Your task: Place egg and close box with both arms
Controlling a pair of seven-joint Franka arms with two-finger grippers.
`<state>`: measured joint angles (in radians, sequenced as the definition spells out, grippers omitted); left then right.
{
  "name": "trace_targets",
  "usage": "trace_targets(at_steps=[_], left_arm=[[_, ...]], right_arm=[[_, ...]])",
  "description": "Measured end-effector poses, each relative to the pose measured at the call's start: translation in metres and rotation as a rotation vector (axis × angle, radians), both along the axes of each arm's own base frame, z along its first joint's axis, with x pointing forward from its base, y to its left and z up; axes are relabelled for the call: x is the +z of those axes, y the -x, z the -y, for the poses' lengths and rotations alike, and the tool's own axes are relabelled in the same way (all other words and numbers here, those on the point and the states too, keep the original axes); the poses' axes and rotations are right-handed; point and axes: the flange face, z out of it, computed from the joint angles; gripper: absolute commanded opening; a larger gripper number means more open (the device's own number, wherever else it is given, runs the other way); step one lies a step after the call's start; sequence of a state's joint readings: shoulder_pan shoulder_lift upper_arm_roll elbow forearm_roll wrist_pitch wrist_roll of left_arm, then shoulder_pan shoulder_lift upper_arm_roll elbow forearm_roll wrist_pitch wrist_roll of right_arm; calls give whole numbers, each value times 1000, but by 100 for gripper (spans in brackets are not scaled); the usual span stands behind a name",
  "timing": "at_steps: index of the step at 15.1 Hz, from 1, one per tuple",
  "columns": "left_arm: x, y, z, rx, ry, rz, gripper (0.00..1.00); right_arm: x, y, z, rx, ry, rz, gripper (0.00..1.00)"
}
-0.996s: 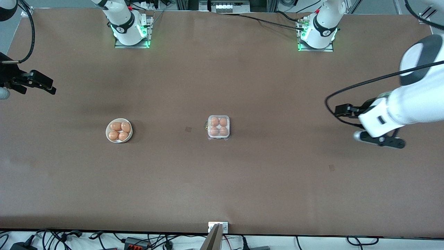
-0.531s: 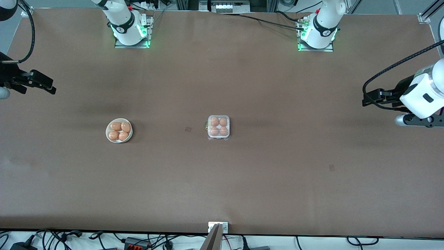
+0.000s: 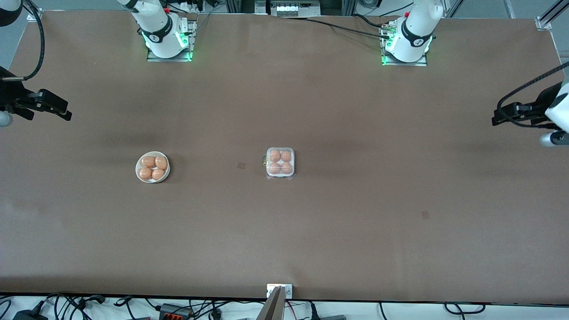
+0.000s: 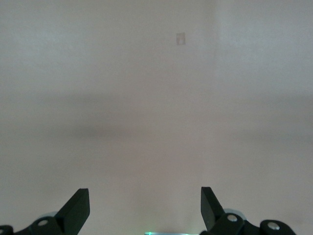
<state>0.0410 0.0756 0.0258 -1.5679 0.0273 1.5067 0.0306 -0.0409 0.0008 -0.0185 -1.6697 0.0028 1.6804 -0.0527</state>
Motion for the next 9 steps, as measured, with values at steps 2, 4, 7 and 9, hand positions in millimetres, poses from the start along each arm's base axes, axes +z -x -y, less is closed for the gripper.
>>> trace_targets(at_steps=[2, 4, 7, 9], left_arm=[[11, 18, 4, -8, 0, 35, 100], [20, 32, 14, -26, 0, 61, 100], [26, 45, 35, -66, 3, 72, 100], [29, 48, 50, -95, 5, 82, 100]], right_arm=[[0, 0, 0, 0, 0, 0, 100], [0, 0, 0, 0, 0, 0, 100], [0, 0, 0, 0, 0, 0, 100], [0, 0, 0, 0, 0, 0, 100]])
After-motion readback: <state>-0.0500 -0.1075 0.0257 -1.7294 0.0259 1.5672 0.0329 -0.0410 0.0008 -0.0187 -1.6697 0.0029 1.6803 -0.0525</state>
